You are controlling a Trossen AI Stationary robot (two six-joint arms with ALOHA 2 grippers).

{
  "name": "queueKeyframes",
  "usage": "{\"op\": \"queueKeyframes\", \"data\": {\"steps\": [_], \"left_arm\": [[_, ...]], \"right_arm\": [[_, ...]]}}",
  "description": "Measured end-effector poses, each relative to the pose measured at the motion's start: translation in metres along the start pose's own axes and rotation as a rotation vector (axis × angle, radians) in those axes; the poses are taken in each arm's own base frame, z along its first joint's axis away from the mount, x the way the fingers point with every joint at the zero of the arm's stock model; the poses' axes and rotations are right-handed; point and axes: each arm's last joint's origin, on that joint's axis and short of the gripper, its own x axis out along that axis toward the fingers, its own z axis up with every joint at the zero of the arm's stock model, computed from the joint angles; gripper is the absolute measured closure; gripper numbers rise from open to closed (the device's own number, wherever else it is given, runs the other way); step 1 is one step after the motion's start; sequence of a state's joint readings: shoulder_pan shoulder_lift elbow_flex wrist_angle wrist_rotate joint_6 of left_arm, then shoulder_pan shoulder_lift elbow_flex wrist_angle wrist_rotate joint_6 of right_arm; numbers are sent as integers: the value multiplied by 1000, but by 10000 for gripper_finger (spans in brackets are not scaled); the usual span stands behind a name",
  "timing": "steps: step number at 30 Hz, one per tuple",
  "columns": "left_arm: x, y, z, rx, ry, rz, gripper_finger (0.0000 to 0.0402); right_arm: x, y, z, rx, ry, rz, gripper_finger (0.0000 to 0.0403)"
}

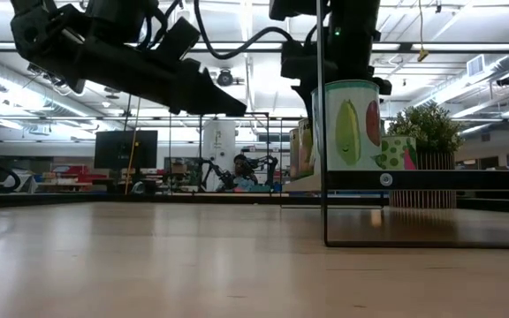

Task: Pick and place cans onto a shelf
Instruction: Put the canned diced tomatoes on the shelf

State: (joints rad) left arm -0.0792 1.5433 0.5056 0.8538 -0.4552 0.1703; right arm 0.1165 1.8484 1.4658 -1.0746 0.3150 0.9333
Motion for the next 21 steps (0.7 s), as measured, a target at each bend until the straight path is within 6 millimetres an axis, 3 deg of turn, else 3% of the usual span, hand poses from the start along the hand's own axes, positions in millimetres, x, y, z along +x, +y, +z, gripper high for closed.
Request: {"op": "queueKeyframes", "data": {"steps": [21], "left_arm": [[-2,-9,-10,-53,97,-173,114]], "right_arm": [[0,0,0,-10,23,15,53]]}}
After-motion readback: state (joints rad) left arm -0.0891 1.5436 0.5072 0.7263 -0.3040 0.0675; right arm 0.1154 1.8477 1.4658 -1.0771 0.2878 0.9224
